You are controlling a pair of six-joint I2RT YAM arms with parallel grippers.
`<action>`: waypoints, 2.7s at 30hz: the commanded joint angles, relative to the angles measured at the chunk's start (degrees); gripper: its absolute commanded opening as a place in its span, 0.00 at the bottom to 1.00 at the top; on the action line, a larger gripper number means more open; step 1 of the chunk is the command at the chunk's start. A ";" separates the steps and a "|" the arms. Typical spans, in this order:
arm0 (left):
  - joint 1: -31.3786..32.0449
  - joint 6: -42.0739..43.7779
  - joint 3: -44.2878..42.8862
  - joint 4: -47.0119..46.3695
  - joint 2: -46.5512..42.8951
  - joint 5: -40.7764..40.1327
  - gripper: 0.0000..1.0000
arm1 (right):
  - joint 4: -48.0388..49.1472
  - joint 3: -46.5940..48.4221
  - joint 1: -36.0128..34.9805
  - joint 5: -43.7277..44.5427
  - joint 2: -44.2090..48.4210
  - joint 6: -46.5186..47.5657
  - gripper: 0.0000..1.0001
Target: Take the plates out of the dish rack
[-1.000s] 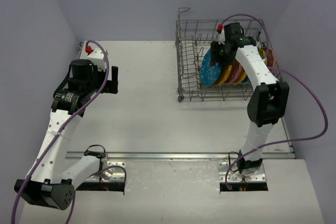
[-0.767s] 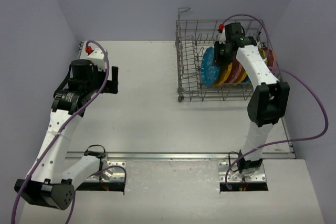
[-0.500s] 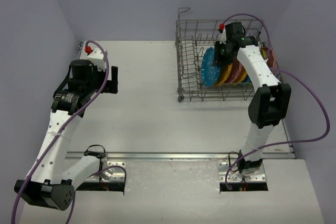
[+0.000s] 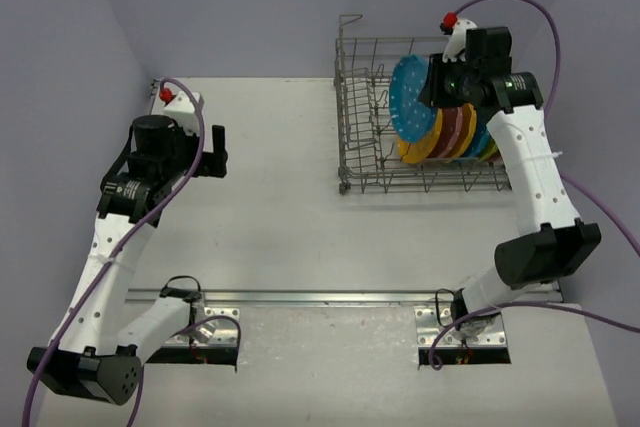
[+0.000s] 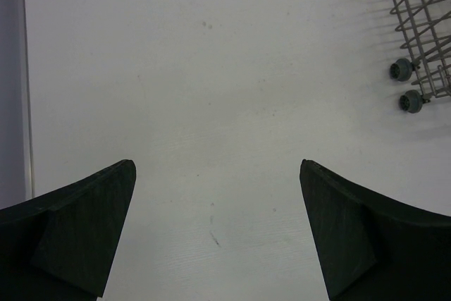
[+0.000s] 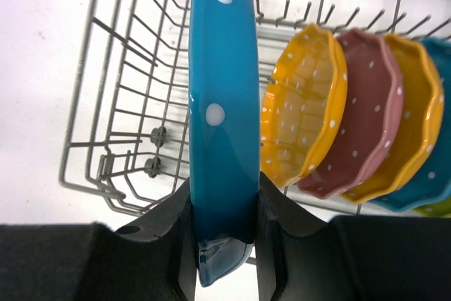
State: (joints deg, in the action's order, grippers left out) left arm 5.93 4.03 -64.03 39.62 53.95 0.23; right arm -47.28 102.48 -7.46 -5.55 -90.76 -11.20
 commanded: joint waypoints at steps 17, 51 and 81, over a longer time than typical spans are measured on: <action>0.37 -20.29 -1.80 -29.29 4.05 54.24 0.98 | 20.81 -4.26 3.05 -39.64 11.82 -16.68 0.00; 6.99 -54.04 4.96 -58.60 19.35 62.44 0.00 | 37.62 -18.63 -6.87 -51.14 6.48 -32.31 0.07; -21.94 6.49 -5.94 -3.82 47.75 55.23 0.00 | 25.37 -20.77 6.76 -46.31 9.66 -24.82 0.99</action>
State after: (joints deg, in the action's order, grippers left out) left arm -15.51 6.18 -63.72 36.28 101.40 51.62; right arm -21.74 82.79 -1.99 -50.01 -83.81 -38.08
